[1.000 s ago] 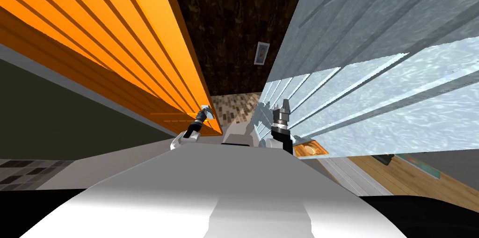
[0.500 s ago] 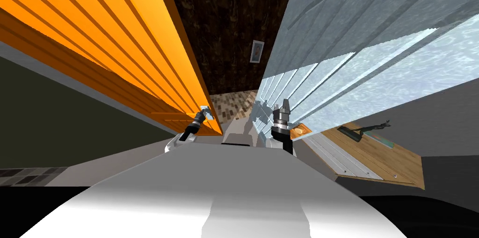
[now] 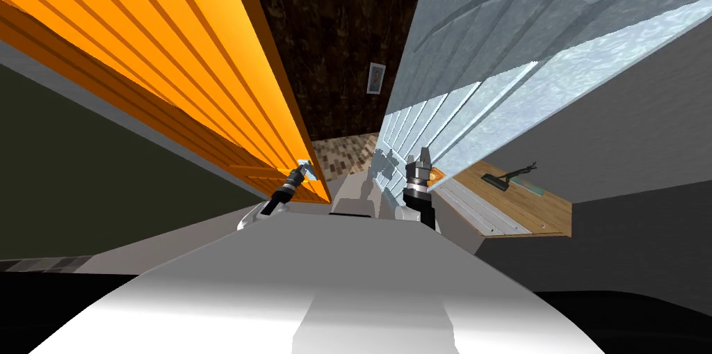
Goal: Pull the door open
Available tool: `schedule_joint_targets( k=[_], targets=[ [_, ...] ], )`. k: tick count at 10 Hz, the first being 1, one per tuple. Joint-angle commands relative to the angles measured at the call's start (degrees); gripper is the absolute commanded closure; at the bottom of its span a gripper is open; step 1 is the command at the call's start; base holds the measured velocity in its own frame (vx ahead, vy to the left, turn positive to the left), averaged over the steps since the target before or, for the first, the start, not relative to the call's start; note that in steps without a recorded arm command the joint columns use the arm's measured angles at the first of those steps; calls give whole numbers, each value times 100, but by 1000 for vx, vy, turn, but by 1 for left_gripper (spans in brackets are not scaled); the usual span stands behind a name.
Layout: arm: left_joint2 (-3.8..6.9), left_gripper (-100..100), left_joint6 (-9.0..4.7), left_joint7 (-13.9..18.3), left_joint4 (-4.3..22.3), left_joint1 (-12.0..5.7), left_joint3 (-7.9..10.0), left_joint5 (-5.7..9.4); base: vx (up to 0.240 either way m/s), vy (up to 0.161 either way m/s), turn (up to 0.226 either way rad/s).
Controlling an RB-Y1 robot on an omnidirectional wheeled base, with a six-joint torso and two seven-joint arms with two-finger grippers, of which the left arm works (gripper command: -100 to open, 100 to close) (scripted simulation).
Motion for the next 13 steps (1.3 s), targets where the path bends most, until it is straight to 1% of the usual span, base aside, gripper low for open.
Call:
schedule_joint_targets(
  k=[1, 2, 5, 6, 7, 8, 9, 13],
  targets=[
    [119, 100, -138, 95, -12, 91, -58, -4, -234, 120, -150],
    [235, 100, -255, 180, -38, 181, -98, -2, -241, 103, -178],
    [462, 100, -483, 345, -88, 356, -176, 1, -238, 100, -126],
    [516, 100, -538, 385, -100, 398, -195, 2, -224, 74, -95],
    [466, 100, -499, 355, -76, 358, -217, -7, -94, 23, -17],
    [564, 100, -638, 435, -40, 433, -263, -16, -140, 58, -143],
    [590, 100, -674, 454, -33, 446, -269, -17, -208, 96, -150],
    [841, 100, -1009, 632, 36, 568, -329, -25, -195, 93, -137]
  ],
)
